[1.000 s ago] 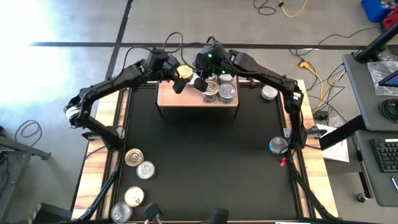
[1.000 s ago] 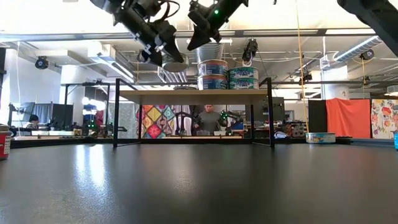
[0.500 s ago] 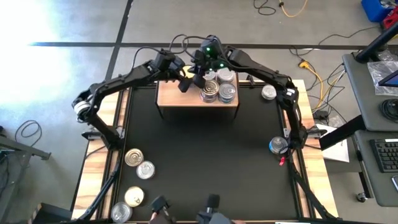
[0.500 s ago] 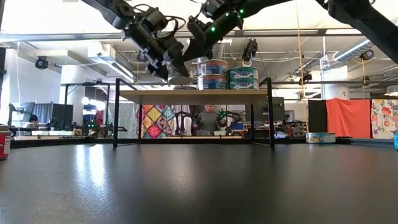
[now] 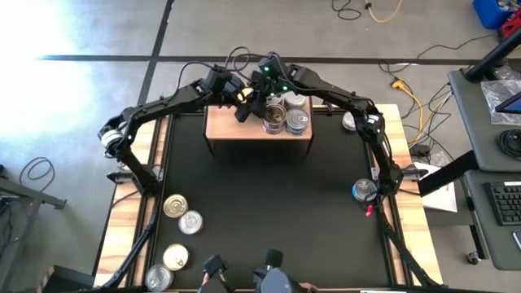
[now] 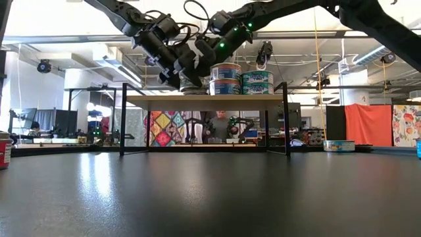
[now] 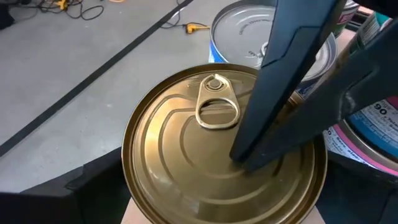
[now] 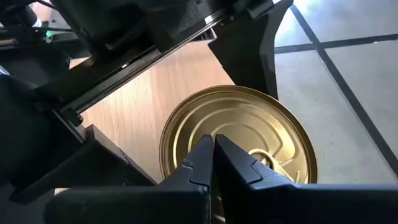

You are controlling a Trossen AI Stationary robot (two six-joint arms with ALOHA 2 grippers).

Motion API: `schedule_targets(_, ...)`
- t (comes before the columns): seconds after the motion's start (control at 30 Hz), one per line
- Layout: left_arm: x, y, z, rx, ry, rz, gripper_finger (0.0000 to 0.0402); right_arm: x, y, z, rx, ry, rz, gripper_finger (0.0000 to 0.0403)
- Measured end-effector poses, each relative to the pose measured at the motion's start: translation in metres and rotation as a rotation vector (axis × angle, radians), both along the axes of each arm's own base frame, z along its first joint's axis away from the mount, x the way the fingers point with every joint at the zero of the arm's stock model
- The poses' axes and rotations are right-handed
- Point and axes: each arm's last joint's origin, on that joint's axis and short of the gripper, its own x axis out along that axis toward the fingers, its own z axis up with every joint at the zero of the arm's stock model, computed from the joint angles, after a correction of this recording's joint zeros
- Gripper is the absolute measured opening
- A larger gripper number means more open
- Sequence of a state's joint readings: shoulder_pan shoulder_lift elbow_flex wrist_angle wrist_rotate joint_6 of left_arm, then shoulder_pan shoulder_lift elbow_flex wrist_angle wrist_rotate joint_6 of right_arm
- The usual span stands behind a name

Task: Stack canned seafood by type on shelf
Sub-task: Stack the green tuna can on top of the green tuna can on the shelf

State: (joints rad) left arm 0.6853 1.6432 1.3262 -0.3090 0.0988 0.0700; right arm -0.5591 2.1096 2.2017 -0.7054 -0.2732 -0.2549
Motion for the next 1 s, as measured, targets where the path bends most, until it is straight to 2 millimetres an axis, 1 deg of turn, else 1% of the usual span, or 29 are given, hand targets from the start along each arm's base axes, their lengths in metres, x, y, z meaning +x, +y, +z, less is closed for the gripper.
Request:
schedule_targets(0.3, 0.001, 0.001, 0.0, 0.006, -0.007, 0.001, 0.0397, -0.002, -0.003, -0.003, -0.006, 0.021, 0.002, 0.0009)
schedule_targets(0.57, 0.0, 0.001, -0.003, -0.029, 0.0, 0.025, 0.0399, -0.005, -0.006, -0.01, 0.012, 0.041, -0.006, 0.0009)
schedule_targets(0.8, -0.001, 0.002, -0.004, -0.005, 0.021, 0.056, 0.0399, -0.006, -0.006, -0.013, 0.021, 0.056, -0.011, 0.0009)
schedule_targets(1.0, -0.001, 0.002, -0.004, 0.029, 0.051, 0.031, 0.0399, -0.006, -0.006, -0.02, 0.035, 0.069, -0.017, 0.0009)
